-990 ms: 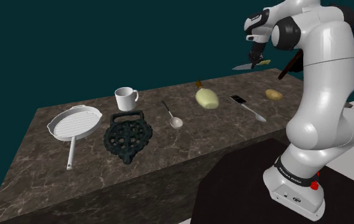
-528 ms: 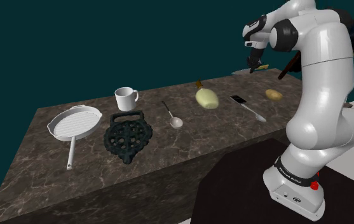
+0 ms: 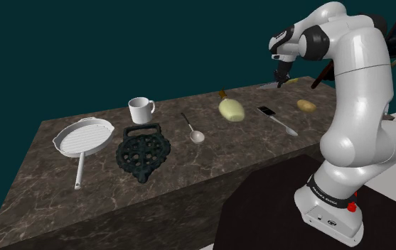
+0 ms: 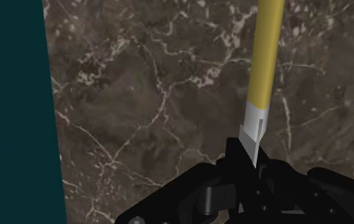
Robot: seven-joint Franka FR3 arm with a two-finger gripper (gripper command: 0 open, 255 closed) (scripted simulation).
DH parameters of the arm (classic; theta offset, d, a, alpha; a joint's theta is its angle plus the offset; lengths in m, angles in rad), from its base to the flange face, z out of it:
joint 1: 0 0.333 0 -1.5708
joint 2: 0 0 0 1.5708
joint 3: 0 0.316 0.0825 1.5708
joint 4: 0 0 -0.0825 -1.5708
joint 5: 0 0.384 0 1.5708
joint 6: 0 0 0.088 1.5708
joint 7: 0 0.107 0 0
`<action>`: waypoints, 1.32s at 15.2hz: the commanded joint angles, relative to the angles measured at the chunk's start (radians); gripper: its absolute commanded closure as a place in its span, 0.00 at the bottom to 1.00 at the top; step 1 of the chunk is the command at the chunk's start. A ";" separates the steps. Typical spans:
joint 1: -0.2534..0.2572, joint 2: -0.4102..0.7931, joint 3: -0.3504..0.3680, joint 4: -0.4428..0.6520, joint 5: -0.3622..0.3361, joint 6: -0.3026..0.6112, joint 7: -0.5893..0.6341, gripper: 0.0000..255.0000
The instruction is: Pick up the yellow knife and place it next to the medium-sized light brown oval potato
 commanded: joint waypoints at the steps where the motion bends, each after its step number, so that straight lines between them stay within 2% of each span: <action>1: 0.000 0.010 0.004 -0.013 0.005 0.022 -0.002 1.00; 5: -0.003 0.034 0.011 -0.025 0.015 0.058 -0.008 1.00; 13: -0.003 0.034 0.011 -0.025 0.015 0.057 -0.008 1.00; 14: -0.003 0.034 0.011 -0.025 0.015 0.057 -0.008 0.00; 19: -0.003 0.034 0.011 -0.025 0.015 0.057 -0.008 0.00; 20: 0.000 0.018 0.006 -0.018 0.008 0.034 -0.004 0.00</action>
